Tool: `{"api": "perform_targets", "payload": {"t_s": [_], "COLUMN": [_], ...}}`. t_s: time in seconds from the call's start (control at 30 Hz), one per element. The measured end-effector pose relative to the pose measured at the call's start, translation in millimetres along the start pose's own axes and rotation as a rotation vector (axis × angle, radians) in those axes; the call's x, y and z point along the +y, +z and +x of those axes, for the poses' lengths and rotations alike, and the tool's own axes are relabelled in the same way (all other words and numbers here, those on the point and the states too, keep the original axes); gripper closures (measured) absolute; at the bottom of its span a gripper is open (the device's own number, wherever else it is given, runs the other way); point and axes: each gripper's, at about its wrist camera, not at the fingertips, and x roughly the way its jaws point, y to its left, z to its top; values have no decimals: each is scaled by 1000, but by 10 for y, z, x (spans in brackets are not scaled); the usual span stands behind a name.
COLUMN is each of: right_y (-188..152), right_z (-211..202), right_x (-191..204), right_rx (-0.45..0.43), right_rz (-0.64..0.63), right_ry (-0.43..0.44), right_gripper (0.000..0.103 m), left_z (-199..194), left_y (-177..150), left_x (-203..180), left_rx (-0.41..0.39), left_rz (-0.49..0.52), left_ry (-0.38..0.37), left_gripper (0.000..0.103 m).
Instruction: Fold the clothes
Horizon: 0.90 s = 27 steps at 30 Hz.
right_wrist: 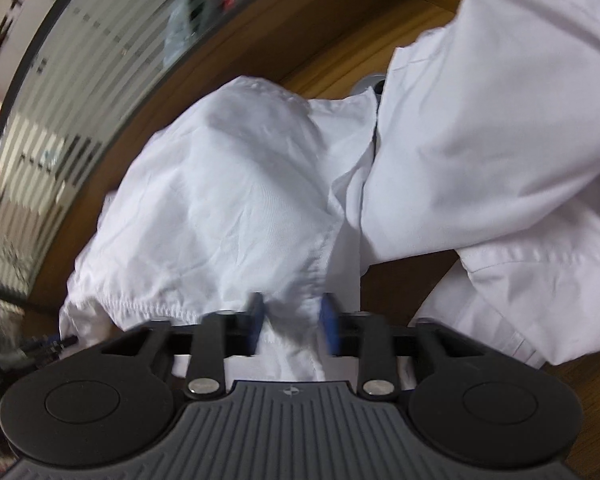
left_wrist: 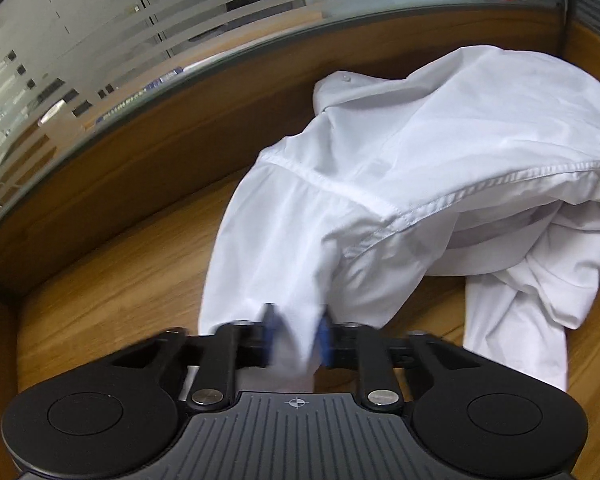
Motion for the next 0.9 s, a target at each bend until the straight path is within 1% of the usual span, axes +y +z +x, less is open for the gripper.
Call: {"api": "perform_targets", "payload": {"t_s": [0.03,0.1,0.2,0.27,0.4,0.47,0.57,0.63,0.7,0.73,0.8,0.9], "right_y": [17,53,150,229,335,341,227,73,-160,-310,-642,-1153], "right_z": [1,-55,-250,-435,-851,-1063,-1429,-1656,-1783,-1789,-1690,-1357], "right_x": [-7,30,167,300,751,1016,1451,1790,2128,2292,2596,2936], "right_rx": [2,-24,-92,-156,-279,-338,-427,-468,-480,-468,-411,-303], "right_rz": [14,11,-15,-31,-138,-181,-223,-290,-371,-398,-454,-507], "right_ry": [14,23,51,92,167,201,292,336,373,397,421,431], "right_gripper": [91,94,97,98,99,100,100,100,100,100,100,100], "left_z": [-29,-120,-276,-386,-642,-790,-1014,-1069,-1119,-1144,-1094,-850], "left_y": [23,122,336,522,912,1058,1185,1132,1073,1044,815,457], "left_x": [-1,50,183,300,555,707,1018,1273,1530,1659,1879,2153], "left_rx": [-16,-67,-150,-209,-344,-406,-488,-493,-496,-498,-457,-368], "left_rz": [2,-13,-51,-77,-116,-138,-187,-234,-282,-307,-338,-343], "left_ry": [8,33,57,63,80,82,69,52,34,26,31,51], "left_gripper": [99,99,99,99,99,99,99,99,99,99,99,99]}}
